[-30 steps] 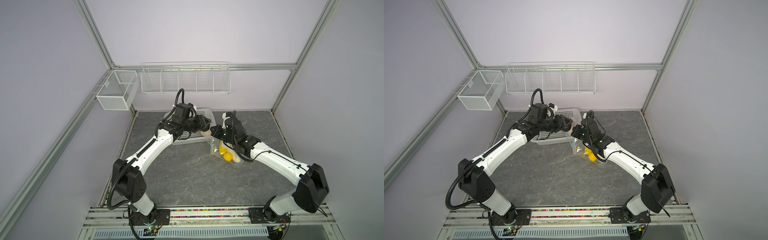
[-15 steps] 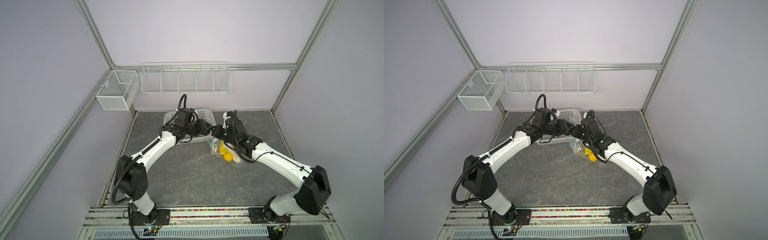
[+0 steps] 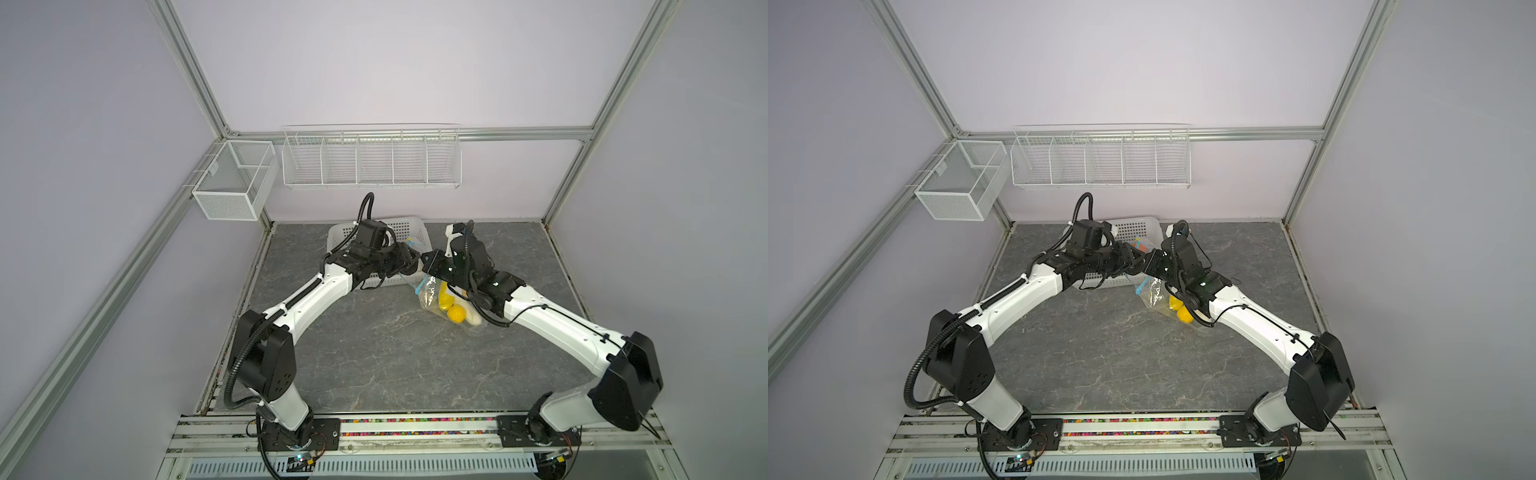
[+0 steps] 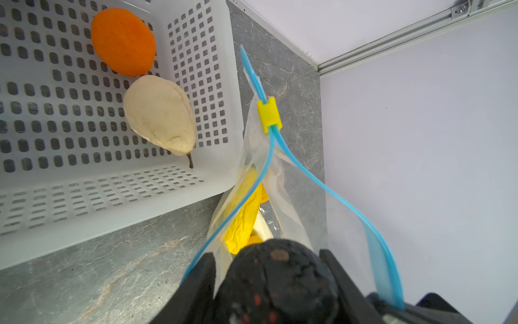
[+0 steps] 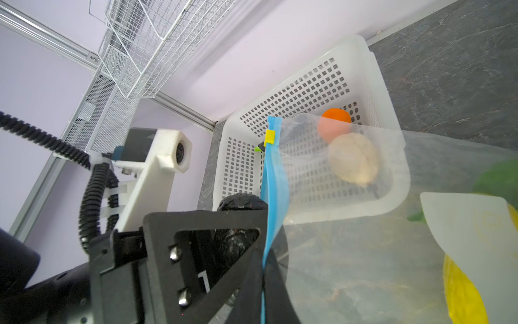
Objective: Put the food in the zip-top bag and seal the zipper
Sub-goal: 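Lower the black vegetable into the bag and open the left gripper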
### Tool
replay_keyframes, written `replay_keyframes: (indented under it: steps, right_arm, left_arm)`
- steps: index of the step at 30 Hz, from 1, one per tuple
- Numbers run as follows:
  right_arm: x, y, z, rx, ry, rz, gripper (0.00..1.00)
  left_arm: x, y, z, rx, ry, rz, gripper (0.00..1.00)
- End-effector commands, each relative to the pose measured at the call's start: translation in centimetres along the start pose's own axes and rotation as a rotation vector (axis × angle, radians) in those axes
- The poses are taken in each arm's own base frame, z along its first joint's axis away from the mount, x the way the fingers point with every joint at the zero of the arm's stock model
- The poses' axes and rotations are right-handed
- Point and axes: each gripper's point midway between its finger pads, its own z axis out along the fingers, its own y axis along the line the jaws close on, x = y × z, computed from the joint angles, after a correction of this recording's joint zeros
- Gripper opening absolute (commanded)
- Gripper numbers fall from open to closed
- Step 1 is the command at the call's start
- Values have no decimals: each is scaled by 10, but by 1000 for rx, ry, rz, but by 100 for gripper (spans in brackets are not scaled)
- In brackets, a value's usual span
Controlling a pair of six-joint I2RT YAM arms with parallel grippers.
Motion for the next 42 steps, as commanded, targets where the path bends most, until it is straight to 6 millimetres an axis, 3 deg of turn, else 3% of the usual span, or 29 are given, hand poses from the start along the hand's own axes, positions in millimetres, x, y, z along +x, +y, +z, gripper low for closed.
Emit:
replay_keyframes:
  steps: [1, 10, 21, 29, 42]
  right_arm:
    - [-13, 18, -6, -50, -41, -5, 6]
    - [-9, 19, -2, -55, -22, -6, 6]
    - [-10, 20, -2, -57, -23, -9, 6]
    - [-10, 23, -3, -64, -21, -12, 6]
    - [-10, 25, -3, -67, -21, -14, 6]
  left_arm:
    - [-3, 0, -1, -22, -9, 3, 52]
    - [-1, 0, -2, -42, 3, 29, 54]
    - [8, -21, -12, -54, -8, 178, 50]
    - [15, -24, -12, -56, 36, 229, 50]
    - [14, -23, -10, -69, 39, 234, 75]
